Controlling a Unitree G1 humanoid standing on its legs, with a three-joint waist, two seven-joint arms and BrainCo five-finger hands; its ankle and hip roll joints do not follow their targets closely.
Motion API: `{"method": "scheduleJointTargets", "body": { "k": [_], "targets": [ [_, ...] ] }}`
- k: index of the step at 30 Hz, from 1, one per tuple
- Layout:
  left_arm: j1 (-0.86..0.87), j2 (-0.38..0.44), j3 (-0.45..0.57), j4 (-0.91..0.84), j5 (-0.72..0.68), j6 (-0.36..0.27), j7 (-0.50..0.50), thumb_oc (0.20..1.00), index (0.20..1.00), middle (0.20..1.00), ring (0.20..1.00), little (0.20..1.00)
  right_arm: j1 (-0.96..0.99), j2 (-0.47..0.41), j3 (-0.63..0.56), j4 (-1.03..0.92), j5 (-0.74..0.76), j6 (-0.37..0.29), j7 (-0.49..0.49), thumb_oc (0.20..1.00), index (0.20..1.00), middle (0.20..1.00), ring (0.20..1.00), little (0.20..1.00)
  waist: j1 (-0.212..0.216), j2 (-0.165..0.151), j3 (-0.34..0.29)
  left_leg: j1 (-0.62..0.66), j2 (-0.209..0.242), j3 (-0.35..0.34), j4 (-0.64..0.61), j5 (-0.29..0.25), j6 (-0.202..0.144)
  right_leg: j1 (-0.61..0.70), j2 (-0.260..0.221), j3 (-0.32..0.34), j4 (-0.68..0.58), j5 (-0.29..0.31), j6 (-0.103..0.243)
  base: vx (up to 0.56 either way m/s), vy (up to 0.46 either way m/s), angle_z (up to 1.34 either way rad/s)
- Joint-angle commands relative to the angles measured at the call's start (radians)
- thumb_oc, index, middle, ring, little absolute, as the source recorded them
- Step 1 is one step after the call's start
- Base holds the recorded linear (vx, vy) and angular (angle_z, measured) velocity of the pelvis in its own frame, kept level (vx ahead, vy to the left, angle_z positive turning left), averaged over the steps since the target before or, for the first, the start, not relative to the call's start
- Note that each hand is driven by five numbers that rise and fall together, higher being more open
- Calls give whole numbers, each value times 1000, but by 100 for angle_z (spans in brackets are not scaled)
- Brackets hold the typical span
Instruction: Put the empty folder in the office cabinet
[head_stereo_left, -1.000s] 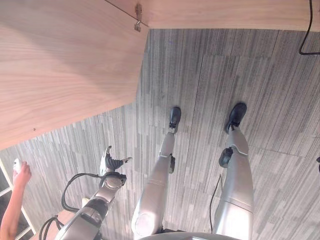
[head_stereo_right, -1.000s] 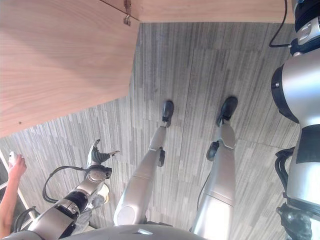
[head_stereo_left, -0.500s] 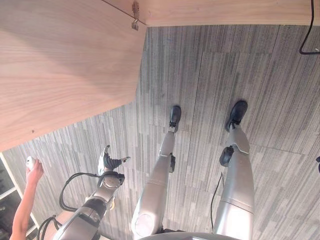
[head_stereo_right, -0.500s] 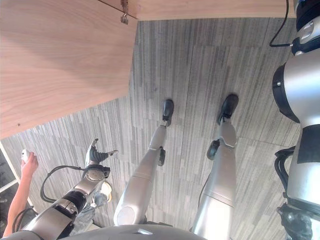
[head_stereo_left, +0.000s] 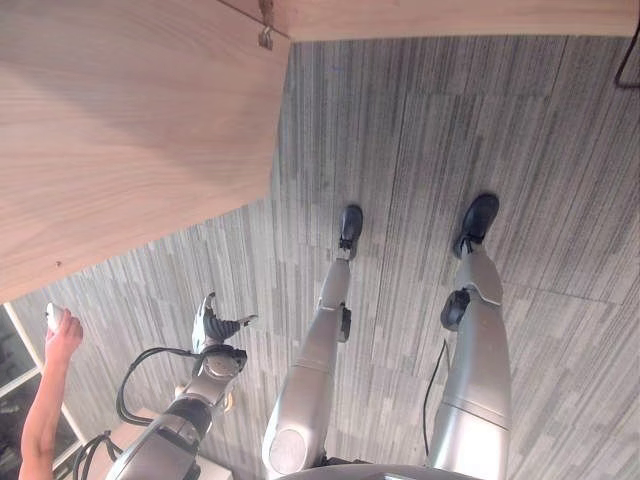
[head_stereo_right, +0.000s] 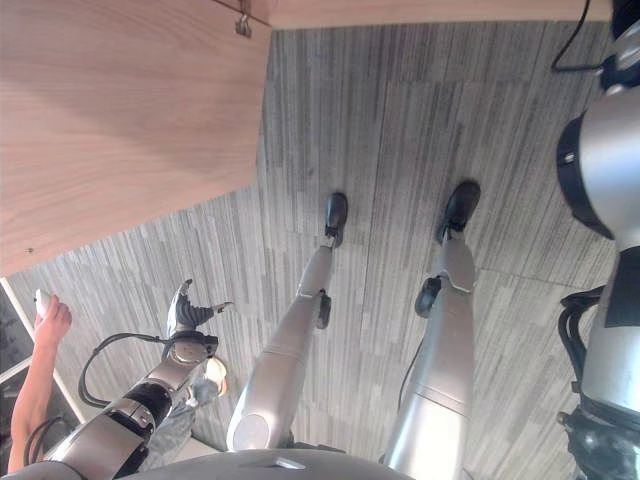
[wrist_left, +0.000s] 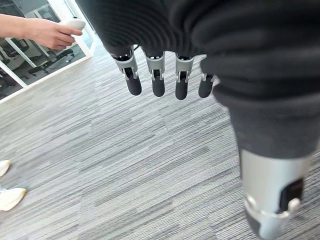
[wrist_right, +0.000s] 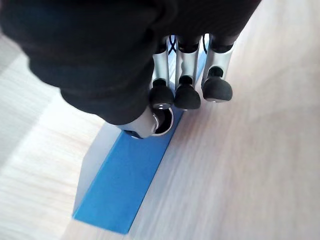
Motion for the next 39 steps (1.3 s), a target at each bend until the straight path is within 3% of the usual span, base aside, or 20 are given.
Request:
{"method": "scheduleJointTargets", "body": {
  "k": [1, 21, 27, 29, 30, 31, 39],
  "targets": [
    [13, 108, 26, 66, -6, 16, 35, 1000, 1000, 1000, 1000, 1000, -115, -12, 151, 29, -27, -15, -27, 200, 200, 200, 200, 200, 5, -6, 54, 286, 58, -84, -11, -269, -104, 67, -6, 15, 22, -157, 137, 7, -37, -1],
    [-62, 92, 41, 101, -52, 12, 69, 1000, 1000, 1000, 1000, 1000, 19, 44, 6, 71, 24, 3, -77, 200, 200, 200, 200, 200, -36, -28, 66, 322, 64, -54, -11, -284, -91, 85, 21, 29, 12, -135, 140, -4, 18, -2],
    [-103, 67, 47, 136, -51, 7, 85, 1000, 1000, 1000, 1000, 1000, 105, 63, -80, 38, 34, -15, -99, 200, 200, 200, 200, 200, -46, -42, 55, 366, 61, -44, -11, -293, -76, 164, 20, 31, -54, -98, 143, -59, 61, -8],
    [-109, 60, 49, 143, -41, 8, 84, 1000, 1000, 1000, 1000, 1000, 139, 54, -109, 25, 34, -20, -95, 200, 200, 200, 200, 200, -58, -55, 51, 374, 49, -43, -11, -278, -72, 205, 10, 30, -113, -43, 135, -132, 46, -5],
    [-109, 60, 49, 143, -41, 8, 84, 1000, 1000, 1000, 1000, 1000, 139, 54, -109, 25, 34, -20, -95, 225, 225, 225, 225, 225, -58, -55, 52, 375, 50, -43, -11, -278, -72, 205, 10, 30, -114, -42, 135, -57, 87, -5],
    [-113, 62, 54, 151, -29, 10, 84, 1000, 1000, 1000, 1000, 1000, 173, 43, -134, 20, 38, -22, -87, 1000, 1000, 1000, 1000, 1000, -65, -61, 40, 394, 47, -39, -11, -285, -67, 249, 7, 29, -153, -23, 139, -42, 103, -5],
    [-91, 67, 102, 209, 0, 24, 54, 1000, 1000, 1000, 1000, 1000, 339, 34, -238, -29, 28, -36, -48, 1000, 1000, 1000, 1000, 1000, -99, -91, 3, 492, 49, -11, -11, -306, -48, 415, 2, 16, -296, 43, 145, -48, 96, -7]
  ]
}}
